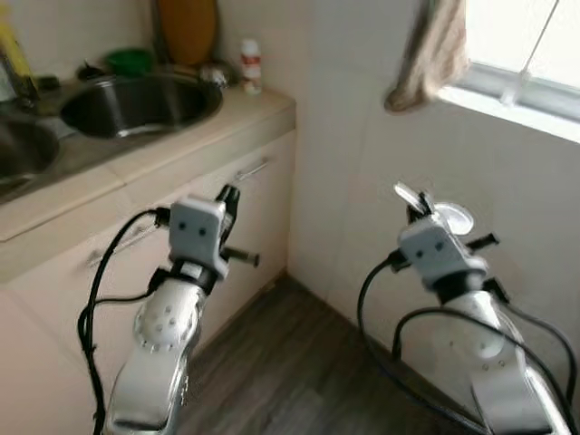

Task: Kitchen organization

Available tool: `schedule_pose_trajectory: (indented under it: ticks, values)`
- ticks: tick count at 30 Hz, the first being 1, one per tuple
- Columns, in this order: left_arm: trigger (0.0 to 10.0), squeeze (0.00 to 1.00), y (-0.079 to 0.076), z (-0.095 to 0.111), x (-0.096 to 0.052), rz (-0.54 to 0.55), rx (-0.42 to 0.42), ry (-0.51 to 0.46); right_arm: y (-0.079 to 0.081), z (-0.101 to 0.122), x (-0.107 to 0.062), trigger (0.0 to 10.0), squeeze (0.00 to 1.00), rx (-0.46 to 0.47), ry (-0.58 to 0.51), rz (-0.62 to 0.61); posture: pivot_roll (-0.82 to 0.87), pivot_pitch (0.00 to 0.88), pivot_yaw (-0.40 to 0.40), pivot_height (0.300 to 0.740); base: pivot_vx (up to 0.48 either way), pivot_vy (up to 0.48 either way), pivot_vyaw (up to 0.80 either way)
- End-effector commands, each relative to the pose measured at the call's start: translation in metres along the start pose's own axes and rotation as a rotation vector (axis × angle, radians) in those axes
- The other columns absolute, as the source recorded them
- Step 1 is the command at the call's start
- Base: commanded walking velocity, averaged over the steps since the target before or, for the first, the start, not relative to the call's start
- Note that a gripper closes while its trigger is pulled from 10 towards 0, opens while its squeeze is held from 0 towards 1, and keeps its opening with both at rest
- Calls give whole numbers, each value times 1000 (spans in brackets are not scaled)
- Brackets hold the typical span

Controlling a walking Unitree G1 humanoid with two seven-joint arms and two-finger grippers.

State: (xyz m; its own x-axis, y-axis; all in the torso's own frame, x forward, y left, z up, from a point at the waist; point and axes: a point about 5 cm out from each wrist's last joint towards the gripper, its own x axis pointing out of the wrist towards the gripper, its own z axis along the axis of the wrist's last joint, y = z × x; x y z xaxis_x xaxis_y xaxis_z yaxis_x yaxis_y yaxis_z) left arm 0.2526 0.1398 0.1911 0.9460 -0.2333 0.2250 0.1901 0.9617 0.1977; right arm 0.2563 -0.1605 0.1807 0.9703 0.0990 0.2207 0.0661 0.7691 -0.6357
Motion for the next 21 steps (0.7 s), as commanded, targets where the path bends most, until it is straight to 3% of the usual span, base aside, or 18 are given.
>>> schedule_pose_trajectory:
  ticks: [1,21]
  values:
    - [10000,0,1,1,1,-1,0,-4,-3,6,4,0,0,1,-29,-22,107,0,-65,740,435,0,800]
    - [10000,0,-1,2,1,0,-9,-8,-4,10,10,0,0,5,-54,-32,113,0,-70,740,371,0,800]
